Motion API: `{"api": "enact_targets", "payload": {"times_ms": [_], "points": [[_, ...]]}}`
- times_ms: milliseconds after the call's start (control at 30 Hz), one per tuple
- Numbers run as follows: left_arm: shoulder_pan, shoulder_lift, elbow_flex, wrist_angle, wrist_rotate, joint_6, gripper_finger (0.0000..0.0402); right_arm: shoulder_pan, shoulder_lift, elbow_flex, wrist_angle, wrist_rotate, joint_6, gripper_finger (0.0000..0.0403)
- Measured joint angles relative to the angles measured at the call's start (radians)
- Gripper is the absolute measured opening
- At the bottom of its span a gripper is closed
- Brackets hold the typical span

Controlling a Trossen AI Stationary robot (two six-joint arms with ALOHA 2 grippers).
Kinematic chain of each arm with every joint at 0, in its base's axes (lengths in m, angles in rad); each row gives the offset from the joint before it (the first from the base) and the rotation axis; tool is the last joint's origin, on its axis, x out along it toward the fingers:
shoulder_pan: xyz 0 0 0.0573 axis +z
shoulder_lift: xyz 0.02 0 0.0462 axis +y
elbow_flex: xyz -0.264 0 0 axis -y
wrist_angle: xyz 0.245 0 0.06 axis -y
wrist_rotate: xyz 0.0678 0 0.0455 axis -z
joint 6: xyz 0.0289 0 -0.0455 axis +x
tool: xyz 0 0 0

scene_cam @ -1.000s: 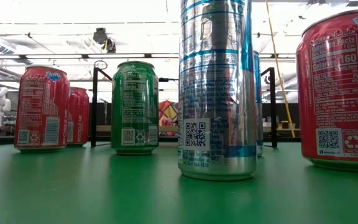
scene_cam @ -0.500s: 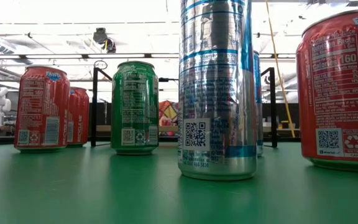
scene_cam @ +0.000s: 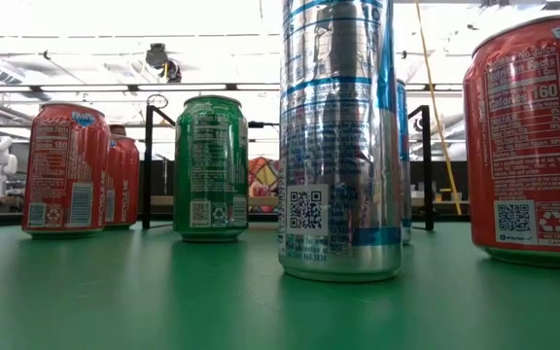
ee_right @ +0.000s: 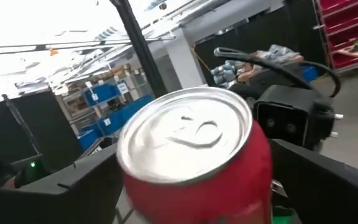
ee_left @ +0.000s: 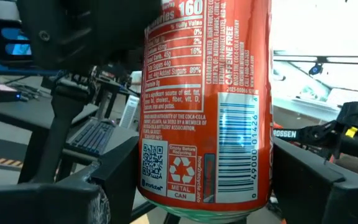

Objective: Place canned beverage on shelf
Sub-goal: Put the red soda can on the shelf

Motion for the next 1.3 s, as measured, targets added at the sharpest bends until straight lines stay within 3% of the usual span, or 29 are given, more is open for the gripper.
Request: {"api": "enact_targets", "payload": {"times_ms": [367,500,700,933,1167,1300], "points": [[0.0,0.007,0.0,0.014,0.015,-0.051,0.0285,0.0,0.005,-0.001,-0.006,-0.017,-0.051,0.0309],[0.0,0.007,0.0,0.015,-0.002,-0.053,0.0285,0.0,-0.003,-0.002,-0.007,-0.017,-0.053,0.0301],[-0.006,0.007,0.001,0.025,-0.115,-0.049,0.0308,0.0,-0.016,-0.002,-0.007,-0.014,-0.054,0.0311],[-0.004,0.005,0.001,0.014,-0.278,0.019,0.0357,-0.015,-0.064,-0.002,-0.077,0.081,-0.079,0.0308],[-0.002,-0.005,0.001,0.017,-0.465,0.13,0.0363,-0.021,-0.131,-0.002,-0.209,0.215,-0.119,0.0308],[-0.001,-0.011,0.001,0.018,-0.498,0.184,0.0364,-0.021,-0.14,-0.001,-0.307,0.272,-0.117,0.0308]]}}
